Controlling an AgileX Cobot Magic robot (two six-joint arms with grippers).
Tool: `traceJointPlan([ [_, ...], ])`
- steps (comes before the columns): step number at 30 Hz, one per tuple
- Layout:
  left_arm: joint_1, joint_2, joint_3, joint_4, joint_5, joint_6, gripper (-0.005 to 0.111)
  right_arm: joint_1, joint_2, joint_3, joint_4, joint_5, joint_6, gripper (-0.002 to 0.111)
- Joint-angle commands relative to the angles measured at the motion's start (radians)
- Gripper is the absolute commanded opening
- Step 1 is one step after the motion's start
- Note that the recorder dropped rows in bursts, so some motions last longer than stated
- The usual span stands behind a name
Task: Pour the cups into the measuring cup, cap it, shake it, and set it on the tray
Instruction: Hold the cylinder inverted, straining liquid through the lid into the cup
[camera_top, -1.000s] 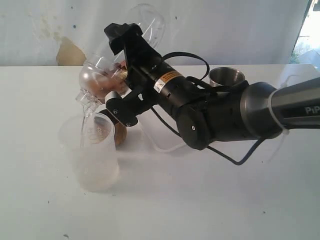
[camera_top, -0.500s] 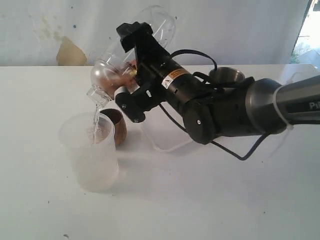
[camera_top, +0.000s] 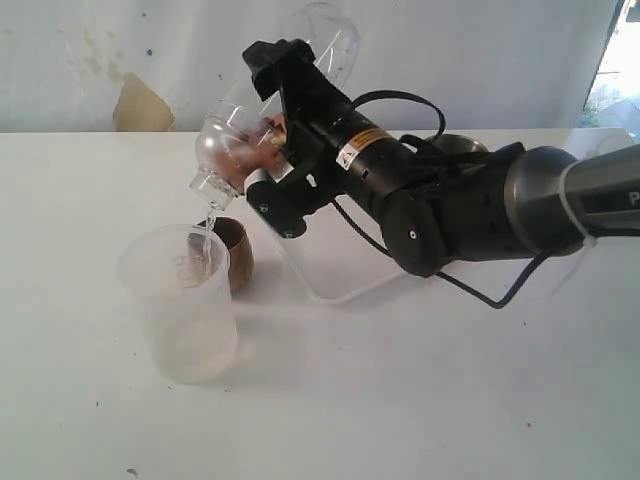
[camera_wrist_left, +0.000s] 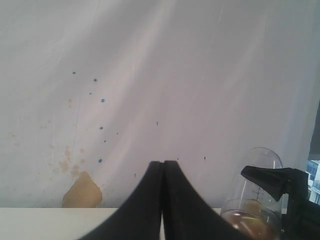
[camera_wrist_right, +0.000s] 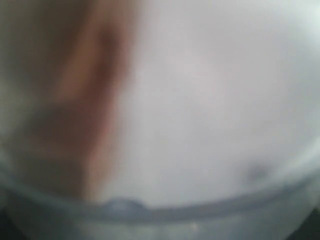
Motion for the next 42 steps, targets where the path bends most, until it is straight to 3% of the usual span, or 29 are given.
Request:
traceJointPlan([
  [1, 0.002, -0.005, 0.004, -0.002, -0.006, -0.003, 0.0, 0.003, -0.015, -0.01, -0.06, -0.047, -0.015, 0.0],
  [42, 0.002, -0.005, 0.004, -0.002, -0.002, -0.003, 0.0, 0.021, -0.015, -0.027, -0.24, -0.133, -0.015, 0.0],
])
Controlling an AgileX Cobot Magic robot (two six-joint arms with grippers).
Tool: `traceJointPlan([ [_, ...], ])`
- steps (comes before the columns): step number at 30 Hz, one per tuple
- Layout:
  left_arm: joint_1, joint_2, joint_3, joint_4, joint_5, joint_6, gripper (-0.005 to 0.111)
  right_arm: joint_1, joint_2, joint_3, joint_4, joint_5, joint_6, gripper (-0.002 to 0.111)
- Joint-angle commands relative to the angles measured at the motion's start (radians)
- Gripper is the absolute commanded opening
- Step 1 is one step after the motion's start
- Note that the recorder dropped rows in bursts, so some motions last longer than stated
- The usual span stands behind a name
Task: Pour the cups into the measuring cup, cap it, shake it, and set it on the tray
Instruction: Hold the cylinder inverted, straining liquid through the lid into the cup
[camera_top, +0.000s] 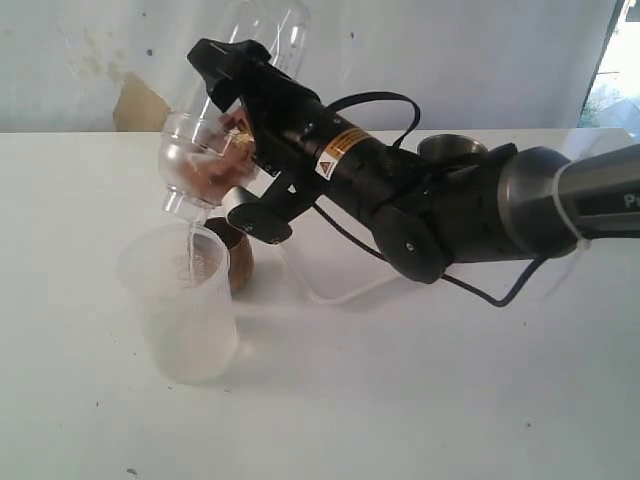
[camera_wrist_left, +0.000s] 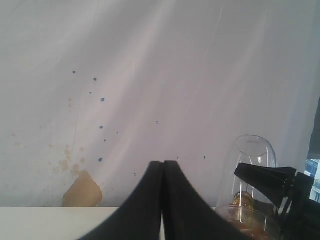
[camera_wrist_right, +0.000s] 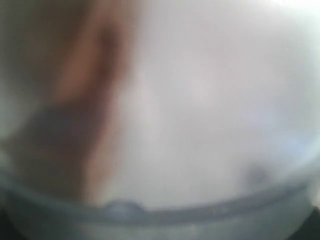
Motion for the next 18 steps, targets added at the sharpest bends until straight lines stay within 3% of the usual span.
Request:
traceJointPlan([
  [1, 0.002, -0.005, 0.004, -0.002, -0.004, -0.003, 0.0, 0.003, -0.015, -0.017, -0.034, -0.058, -0.015, 0.0],
  [18, 0.002, -0.005, 0.004, -0.002, -0.004, -0.003, 0.0, 0.003, -0.015, -0.017, -0.032, -0.067, -0.015, 0.0],
])
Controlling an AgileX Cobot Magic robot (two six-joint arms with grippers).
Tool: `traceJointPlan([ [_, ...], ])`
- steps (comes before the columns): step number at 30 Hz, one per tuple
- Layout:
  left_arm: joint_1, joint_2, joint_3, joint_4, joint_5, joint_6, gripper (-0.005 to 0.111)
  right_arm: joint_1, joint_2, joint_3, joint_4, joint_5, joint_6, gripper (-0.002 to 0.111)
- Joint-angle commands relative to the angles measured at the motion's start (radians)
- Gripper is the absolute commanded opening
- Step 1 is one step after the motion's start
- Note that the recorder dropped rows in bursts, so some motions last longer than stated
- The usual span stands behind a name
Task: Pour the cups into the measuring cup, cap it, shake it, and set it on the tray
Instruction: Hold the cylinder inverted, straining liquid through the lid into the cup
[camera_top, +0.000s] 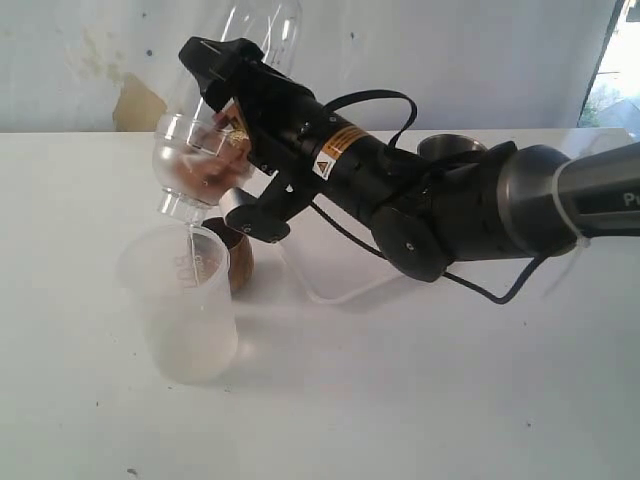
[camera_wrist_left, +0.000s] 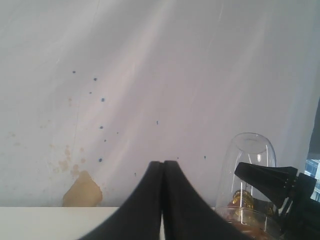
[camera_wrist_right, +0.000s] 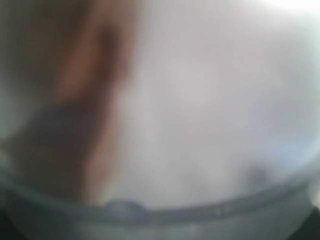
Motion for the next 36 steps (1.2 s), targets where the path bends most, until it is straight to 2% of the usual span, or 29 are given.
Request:
traceJointPlan([
  [1, 0.002, -0.005, 0.004, -0.002, -0.004, -0.003, 0.0, 0.003, -0.015, -0.012, 0.005, -0.051, -0.015, 0.0],
  [36, 0.002, -0.005, 0.004, -0.008, 0.036, -0.005, 0.0, 0.003, -0.015, -0.012, 0.005, -0.045, -0.015, 0.0],
])
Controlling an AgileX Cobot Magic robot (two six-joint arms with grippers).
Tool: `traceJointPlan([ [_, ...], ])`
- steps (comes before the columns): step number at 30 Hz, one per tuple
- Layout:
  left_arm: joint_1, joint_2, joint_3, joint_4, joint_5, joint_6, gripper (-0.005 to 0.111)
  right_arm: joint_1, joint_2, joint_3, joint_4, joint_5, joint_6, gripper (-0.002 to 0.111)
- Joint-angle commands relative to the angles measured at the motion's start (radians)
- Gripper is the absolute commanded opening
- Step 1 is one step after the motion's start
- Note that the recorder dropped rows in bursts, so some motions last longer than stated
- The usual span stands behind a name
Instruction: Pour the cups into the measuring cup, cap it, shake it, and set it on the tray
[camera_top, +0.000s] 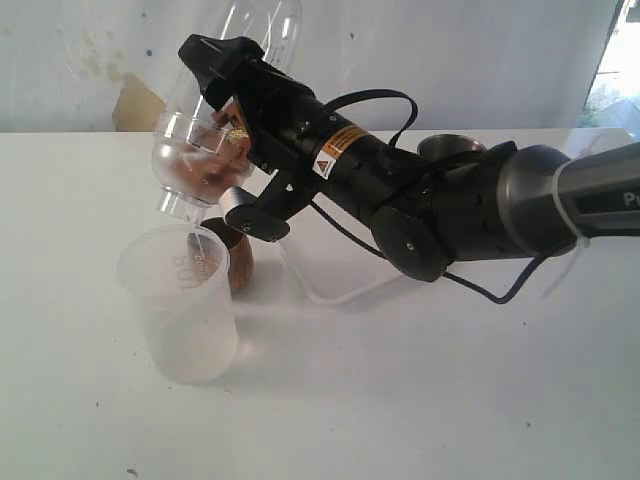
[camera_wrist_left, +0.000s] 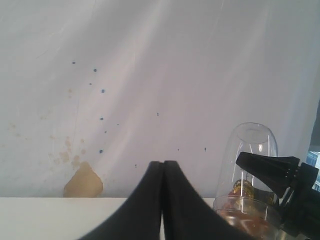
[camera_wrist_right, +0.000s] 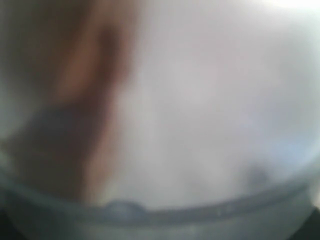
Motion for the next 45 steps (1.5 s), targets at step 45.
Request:
traceJointPlan([
  [45, 0.002, -0.005, 0.004, -0.008, 0.004, -0.003, 0.0, -0.013, 0.074, -0.134, -0.25, -0.099, -0.015, 0.0],
])
